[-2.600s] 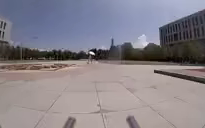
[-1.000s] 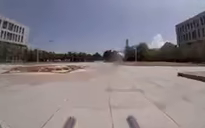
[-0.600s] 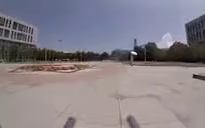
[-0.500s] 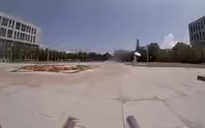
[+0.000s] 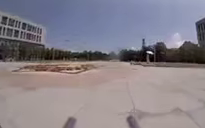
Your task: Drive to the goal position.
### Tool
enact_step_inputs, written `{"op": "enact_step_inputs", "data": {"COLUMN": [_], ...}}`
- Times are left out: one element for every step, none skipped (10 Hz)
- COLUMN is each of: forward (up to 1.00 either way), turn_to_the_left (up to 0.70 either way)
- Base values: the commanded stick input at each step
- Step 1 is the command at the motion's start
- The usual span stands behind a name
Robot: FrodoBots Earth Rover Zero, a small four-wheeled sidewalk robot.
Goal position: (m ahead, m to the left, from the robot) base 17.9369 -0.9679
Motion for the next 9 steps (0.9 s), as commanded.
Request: {"op": "enact_step_inputs", "data": {"forward": [0.66, 0.00, 0.00, 0.00, 0.00, 0.00, 0.03, 0.87, 1.00], "turn_to_the_left": [-0.33, -0.45, -0.45, -0.45, -0.45, -0.45, -0.44, -0.29, -0.27]}}
